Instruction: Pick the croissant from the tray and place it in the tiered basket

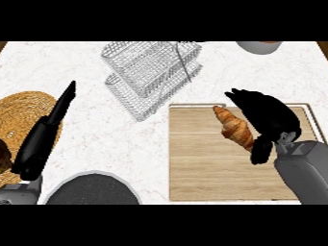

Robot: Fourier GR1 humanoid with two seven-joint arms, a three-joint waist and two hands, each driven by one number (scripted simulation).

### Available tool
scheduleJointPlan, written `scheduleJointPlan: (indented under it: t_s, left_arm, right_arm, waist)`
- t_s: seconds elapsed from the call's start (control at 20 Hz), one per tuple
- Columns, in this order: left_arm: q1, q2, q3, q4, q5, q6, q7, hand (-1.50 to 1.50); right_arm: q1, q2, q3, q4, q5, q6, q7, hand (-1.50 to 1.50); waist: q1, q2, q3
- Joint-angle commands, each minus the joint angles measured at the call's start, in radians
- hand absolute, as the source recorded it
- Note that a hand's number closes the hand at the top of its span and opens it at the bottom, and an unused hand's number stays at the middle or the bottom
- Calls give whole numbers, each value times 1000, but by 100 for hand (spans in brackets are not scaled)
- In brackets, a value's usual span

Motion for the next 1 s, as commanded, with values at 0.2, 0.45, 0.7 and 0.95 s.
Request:
scheduleJointPlan:
  t_s: [0.2, 0.45, 0.7, 0.95]
  left_arm:
    - [-47, -13, 61, 55, -3, -50, -31, 0]
    - [60, -60, 31, -26, -59, -29, -47, 0]
    - [29, -31, 83, 27, -23, -57, -73, 0]
    - [-23, -61, 78, 99, -36, -63, -86, 0]
  right_arm:
    - [-77, 111, -30, 185, 97, -49, -56, -150]
    - [-5, 78, -32, 160, 150, -30, -131, -150]
    - [55, 110, -50, 178, 81, -121, -264, 150]
    - [46, 153, 27, 118, 182, -183, -267, 150]
  waist:
    - [3, 1, 0]
    - [1, -1, 0]
    - [0, 0, 0]
    - [-4, 0, 0]
